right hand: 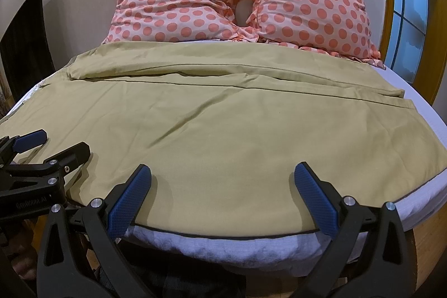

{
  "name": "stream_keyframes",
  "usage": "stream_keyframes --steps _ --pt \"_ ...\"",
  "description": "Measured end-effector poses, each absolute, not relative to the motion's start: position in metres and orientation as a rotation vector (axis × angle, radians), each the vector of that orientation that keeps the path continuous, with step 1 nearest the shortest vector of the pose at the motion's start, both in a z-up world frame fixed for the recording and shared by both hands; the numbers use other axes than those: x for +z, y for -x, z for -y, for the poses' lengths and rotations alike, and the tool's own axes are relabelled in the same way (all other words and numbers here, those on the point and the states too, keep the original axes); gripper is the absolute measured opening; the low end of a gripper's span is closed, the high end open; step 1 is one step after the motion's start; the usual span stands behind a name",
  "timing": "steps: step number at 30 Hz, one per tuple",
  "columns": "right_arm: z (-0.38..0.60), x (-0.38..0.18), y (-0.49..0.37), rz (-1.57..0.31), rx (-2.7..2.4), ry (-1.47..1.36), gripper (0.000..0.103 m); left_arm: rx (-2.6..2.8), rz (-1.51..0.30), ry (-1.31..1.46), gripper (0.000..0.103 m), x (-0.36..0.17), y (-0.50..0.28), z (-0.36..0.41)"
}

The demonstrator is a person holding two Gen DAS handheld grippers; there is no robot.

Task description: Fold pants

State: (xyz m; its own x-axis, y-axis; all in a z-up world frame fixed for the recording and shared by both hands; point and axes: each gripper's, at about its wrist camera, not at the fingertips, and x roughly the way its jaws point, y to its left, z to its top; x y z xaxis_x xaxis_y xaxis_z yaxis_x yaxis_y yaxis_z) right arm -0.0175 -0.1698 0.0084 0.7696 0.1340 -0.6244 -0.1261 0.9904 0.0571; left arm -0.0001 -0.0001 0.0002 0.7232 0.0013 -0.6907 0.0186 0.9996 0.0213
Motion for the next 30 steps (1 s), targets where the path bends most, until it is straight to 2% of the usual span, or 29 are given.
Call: stream_keyframes --steps 8,10,12,15,18,19,21,23,26,30 --pt "0.173 0.006 0.023 -0.613 0.176 -0.004 0.102 -0.019 -0.744 -0.031 0.101 0.002 0.002 0.000" --pt "0.177 0.009 0.015 -0.648 0.212 0.007 0.102 -0.027 -0.747 -0.034 0.101 0.002 0.002 -0.002" --pt "0.192 0.019 0.001 -0.685 0.173 -0.003 0.102 -0.032 -0.756 -0.035 0.101 0.005 0.000 -0.005" --pt "0.235 0.056 -0.026 -0.641 0.076 -0.059 0.102 -0.024 -0.718 -0.035 0.101 0.015 -0.004 -0.011" --pt "0.284 0.089 -0.081 -0.656 -0.067 -0.140 0.102 -0.020 -0.676 -0.039 0.101 0.028 -0.009 -0.015" --pt "0.304 0.098 -0.110 -0.678 -0.137 -0.167 0.099 -0.018 -0.660 -0.041 0.101 0.034 -0.013 -0.016" --pt "0.330 0.100 -0.156 -0.728 -0.231 -0.194 0.086 -0.030 -0.639 -0.041 0.101 0.043 -0.020 -0.016" --pt "0.360 0.094 -0.212 -0.801 -0.327 -0.246 0.064 -0.044 -0.627 -0.041 0.101 0.048 -0.026 -0.017" --pt "0.400 0.072 -0.279 -0.898 -0.444 -0.374 0.053 -0.060 -0.618 -0.052 0.101 0.054 -0.038 -0.016" --pt "0.431 0.042 -0.331 -0.967 -0.575 -0.484 0.047 -0.056 -0.619 -0.060 0.101 0.055 -0.054 -0.019"
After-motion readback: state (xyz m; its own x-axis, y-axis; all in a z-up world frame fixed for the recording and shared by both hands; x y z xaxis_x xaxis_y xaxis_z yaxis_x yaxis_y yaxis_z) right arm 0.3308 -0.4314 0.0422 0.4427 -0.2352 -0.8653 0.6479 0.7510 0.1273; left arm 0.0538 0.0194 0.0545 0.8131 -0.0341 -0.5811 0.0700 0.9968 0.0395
